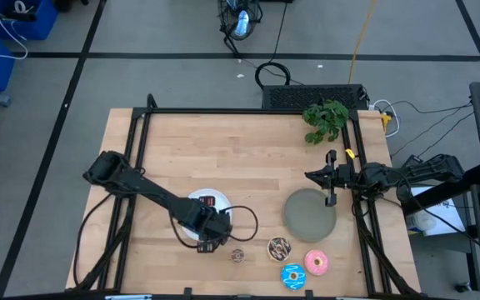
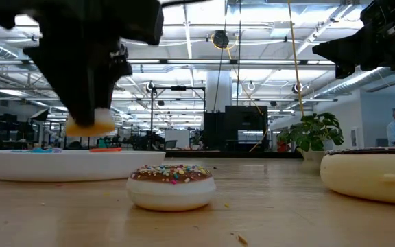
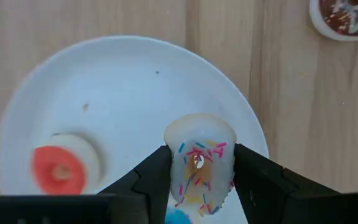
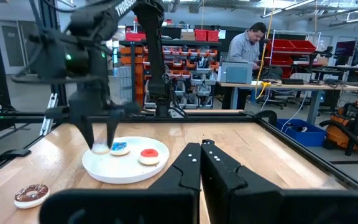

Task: Pick & Place donuts
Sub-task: Put the small white donut on the white plate

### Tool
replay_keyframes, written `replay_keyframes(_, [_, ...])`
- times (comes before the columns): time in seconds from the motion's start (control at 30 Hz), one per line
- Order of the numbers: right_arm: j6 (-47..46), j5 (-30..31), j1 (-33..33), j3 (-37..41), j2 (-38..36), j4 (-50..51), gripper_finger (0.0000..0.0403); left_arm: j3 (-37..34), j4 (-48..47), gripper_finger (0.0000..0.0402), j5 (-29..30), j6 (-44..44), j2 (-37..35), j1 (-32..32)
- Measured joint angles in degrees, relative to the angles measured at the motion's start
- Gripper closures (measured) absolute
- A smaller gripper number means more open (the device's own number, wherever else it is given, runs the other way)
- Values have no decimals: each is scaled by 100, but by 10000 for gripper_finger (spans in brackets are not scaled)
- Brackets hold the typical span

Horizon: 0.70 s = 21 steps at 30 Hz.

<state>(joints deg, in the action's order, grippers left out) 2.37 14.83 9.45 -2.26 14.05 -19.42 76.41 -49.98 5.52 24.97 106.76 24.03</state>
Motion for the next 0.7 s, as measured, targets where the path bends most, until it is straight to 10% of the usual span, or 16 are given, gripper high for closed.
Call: replay_keyframes(0.7, [-15, 0, 1, -2, 2, 0, 403, -836, 706, 238, -99, 446, -2, -26])
